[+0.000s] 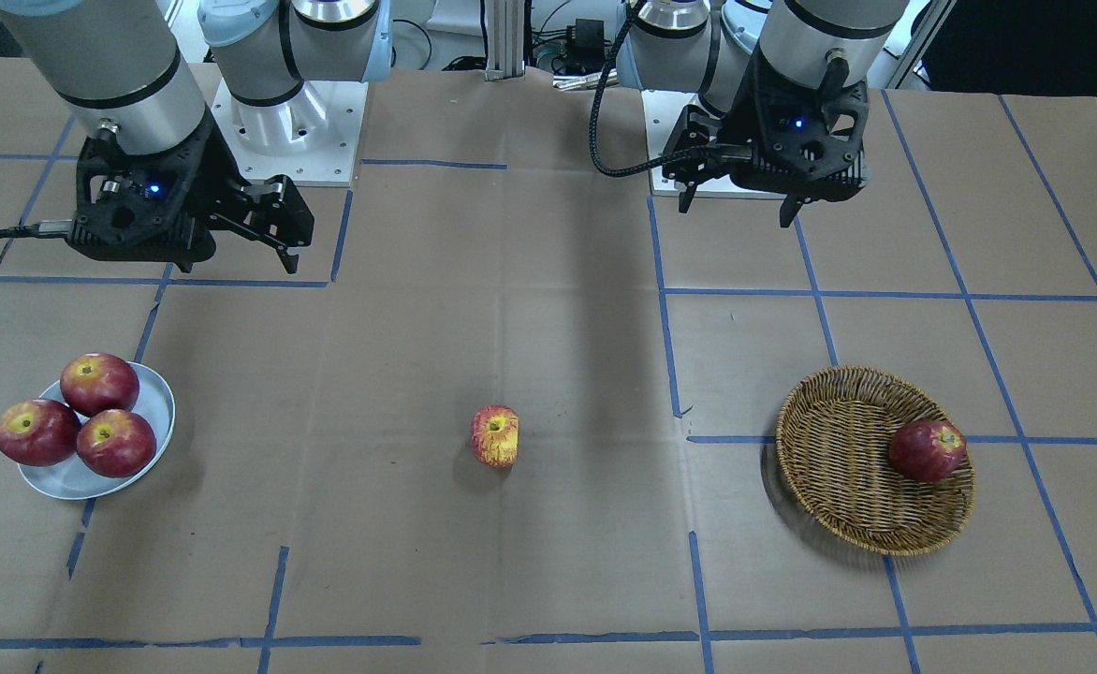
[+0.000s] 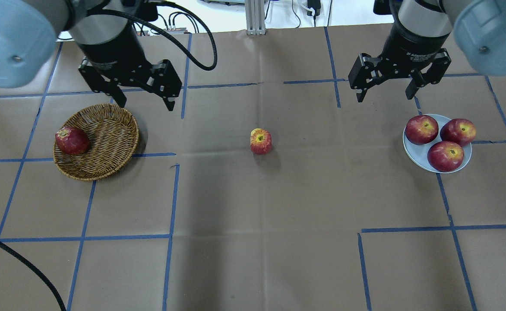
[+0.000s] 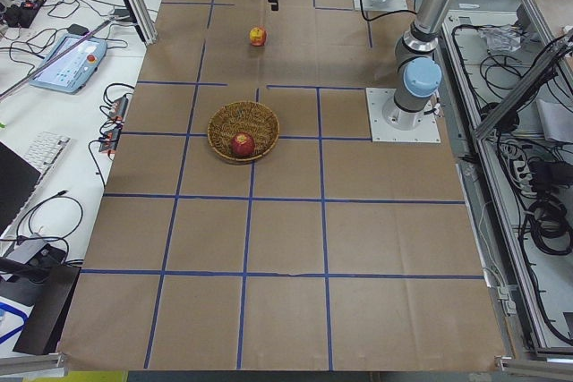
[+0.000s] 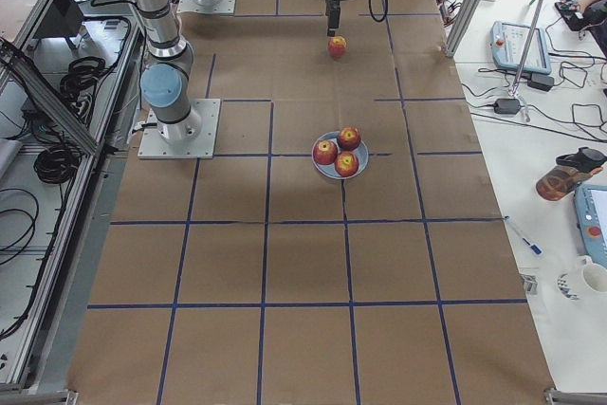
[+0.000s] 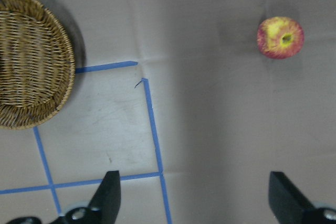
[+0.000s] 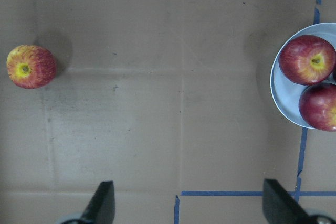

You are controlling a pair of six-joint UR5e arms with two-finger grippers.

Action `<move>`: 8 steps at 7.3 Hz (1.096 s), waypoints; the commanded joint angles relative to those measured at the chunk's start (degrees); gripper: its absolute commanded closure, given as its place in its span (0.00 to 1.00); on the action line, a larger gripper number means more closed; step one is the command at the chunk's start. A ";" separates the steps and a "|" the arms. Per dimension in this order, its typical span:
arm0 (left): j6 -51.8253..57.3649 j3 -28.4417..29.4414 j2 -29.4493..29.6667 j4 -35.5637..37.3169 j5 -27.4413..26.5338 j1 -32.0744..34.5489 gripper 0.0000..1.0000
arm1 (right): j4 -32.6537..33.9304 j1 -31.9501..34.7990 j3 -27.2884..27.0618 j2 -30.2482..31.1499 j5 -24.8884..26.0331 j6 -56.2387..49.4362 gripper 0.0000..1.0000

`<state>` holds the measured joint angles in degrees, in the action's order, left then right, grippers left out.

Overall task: Transfer apple from basket to plate
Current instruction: 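Release the apple and raise the left gripper while the right gripper approaches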

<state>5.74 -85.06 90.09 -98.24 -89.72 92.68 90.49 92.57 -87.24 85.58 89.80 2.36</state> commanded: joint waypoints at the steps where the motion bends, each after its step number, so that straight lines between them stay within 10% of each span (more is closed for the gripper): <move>1: 0.68 -0.28 -0.79 -1.07 -0.28 -0.58 0.01 | 1.95 6.18 3.99 -5.65 0.02 8.41 0.00; 8: 3.12 -1.16 0.44 2.44 0.07 -1.19 0.01 | 25.81 19.65 1.22 -23.15 0.90 23.66 0.00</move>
<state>7.57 -86.12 90.70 -95.99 -89.65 91.57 109.93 110.22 -83.95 65.30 90.37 24.87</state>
